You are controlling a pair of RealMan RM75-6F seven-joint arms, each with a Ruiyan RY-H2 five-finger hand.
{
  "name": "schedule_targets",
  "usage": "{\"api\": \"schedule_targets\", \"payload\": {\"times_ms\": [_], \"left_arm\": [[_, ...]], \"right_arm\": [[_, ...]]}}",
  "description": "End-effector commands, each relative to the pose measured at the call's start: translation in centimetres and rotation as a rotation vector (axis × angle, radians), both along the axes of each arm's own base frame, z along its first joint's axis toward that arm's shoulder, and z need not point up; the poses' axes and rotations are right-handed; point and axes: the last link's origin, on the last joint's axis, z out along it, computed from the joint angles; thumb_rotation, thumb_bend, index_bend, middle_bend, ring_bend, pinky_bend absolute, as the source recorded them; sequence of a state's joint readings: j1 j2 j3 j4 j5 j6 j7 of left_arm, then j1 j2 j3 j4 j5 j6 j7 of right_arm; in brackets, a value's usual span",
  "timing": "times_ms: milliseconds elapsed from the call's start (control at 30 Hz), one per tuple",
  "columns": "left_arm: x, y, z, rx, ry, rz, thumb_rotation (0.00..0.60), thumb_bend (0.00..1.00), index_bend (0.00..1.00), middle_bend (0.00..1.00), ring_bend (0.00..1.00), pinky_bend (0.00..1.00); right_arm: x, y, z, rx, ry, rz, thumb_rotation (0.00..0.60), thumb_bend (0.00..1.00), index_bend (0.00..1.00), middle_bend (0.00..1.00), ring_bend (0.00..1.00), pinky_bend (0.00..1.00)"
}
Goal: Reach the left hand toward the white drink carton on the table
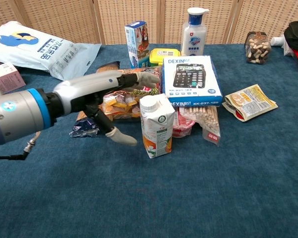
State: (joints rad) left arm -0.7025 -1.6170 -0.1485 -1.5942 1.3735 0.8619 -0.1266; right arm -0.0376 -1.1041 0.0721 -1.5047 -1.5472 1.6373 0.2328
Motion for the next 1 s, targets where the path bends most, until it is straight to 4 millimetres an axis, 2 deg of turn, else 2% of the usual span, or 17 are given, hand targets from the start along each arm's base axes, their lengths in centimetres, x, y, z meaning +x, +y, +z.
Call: {"api": "schedule_targets", "payload": {"times_ms": [33, 67, 100, 133, 200, 300, 400, 533, 733, 1000], "left_arm": [[0.9, 0.4, -0.9, 0.038, -0.057, 0.013, 0.600, 0.02, 0.14, 0.03, 0.03, 0.21], [1.2, 0.5, -1.2, 0.067, -0.071, 0.014, 0.600, 0.03, 0.21, 0.08, 0.08, 0.29], [1.4, 0.6, -1.3, 0.092, -0.074, 0.012, 0.600, 0.03, 0.32, 0.21, 0.20, 0.44], [1.5, 0.7, -1.5, 0.112, -0.073, 0.012, 0.600, 0.04, 0.43, 0.35, 0.33, 0.53], [1.9, 0.8, -1.9, 0.137, -0.072, 0.021, 0.600, 0.07, 0.59, 0.53, 0.50, 0.64], [2.2, 0.8, -2.1, 0.164, -0.067, 0.029, 0.600, 0.11, 0.75, 0.68, 0.62, 0.70], [2.2, 0.9, -1.7, 0.189, -0.073, 0.037, 0.600, 0.13, 0.80, 0.72, 0.65, 0.71], [2.2, 1.2, -0.2, 0.228, -0.104, 0.048, 0.600, 0.13, 0.80, 0.72, 0.65, 0.70], [3.2, 1.6, 4.4, 0.298, -0.183, 0.035, 0.600, 0.13, 0.79, 0.72, 0.65, 0.70], [6.0, 1.5, 11.7, 0.384, -0.257, -0.001, 0.600, 0.13, 0.79, 0.72, 0.65, 0.70]], "right_arm": [[-0.1, 0.0, 0.1, -0.001, -0.001, -0.002, 0.600, 0.00, 0.00, 0.00, 0.00, 0.01], [-0.1, 0.0, 0.1, -0.001, -0.003, -0.002, 0.600, 0.00, 0.00, 0.00, 0.00, 0.01], [-0.1, 0.0, 0.1, -0.001, -0.004, -0.003, 0.600, 0.00, 0.00, 0.00, 0.00, 0.01], [-0.1, 0.0, 0.1, -0.001, -0.005, -0.002, 0.600, 0.00, 0.00, 0.00, 0.00, 0.01], [-0.1, 0.0, 0.1, -0.001, -0.006, -0.001, 0.600, 0.00, 0.00, 0.00, 0.00, 0.01], [-0.1, 0.0, 0.2, 0.000, -0.007, 0.001, 0.600, 0.00, 0.00, 0.00, 0.00, 0.00], [-0.1, 0.0, 0.2, -0.002, -0.007, 0.001, 0.600, 0.00, 0.00, 0.00, 0.00, 0.01], [-0.1, 0.0, 0.3, -0.004, -0.007, 0.000, 0.600, 0.00, 0.00, 0.00, 0.00, 0.01], [-0.1, 0.0, 0.1, 0.002, 0.000, -0.001, 0.600, 0.00, 0.00, 0.00, 0.00, 0.01], [0.2, 0.1, -0.2, 0.008, 0.010, 0.003, 0.600, 0.00, 0.00, 0.00, 0.00, 0.01]]}}
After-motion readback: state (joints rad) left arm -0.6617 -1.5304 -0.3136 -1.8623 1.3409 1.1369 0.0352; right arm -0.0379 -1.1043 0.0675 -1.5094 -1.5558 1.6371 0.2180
